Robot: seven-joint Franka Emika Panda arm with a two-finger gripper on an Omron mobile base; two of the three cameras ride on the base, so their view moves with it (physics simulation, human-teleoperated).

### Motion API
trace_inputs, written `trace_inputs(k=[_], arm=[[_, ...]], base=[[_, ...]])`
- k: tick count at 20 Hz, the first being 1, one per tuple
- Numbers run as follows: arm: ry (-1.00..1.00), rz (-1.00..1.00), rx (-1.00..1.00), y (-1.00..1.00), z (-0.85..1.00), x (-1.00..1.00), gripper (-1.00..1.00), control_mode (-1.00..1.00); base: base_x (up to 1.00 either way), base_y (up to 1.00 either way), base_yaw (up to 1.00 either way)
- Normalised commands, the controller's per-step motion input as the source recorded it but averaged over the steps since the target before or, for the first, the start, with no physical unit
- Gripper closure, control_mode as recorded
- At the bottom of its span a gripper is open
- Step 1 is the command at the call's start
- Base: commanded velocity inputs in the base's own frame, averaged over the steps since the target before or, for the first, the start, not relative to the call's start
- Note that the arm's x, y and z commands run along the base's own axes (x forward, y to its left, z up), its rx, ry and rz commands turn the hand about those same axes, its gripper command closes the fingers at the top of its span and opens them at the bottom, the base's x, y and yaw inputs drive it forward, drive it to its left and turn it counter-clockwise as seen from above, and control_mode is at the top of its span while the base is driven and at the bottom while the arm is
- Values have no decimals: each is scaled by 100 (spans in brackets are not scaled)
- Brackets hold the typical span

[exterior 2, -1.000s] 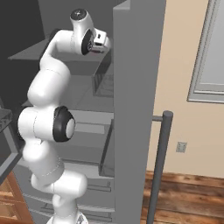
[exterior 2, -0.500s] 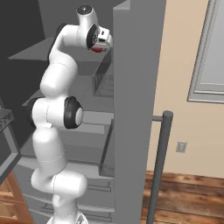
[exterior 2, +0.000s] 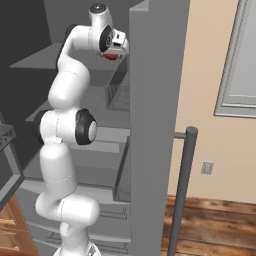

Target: Open the fridge, remove the pear, lemon wedge, and steak, and place them on any counter.

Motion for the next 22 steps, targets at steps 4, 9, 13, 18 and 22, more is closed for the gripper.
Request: trace_inputs(k=[4, 9, 13, 18, 22], arm=[[0, 0, 0, 0, 0, 0, 100, -100], [0, 0, 0, 0, 0, 0, 100, -100], [0, 0, 0, 0, 0, 0, 100, -100], [-5, 0, 0, 0, -5, -44, 100, -100], [-4, 0, 0, 0, -3, -95, 100, -100]], base=[[0, 0, 0], [0, 0, 0], [0, 0, 0], [0, 0, 0], [0, 0, 0]])
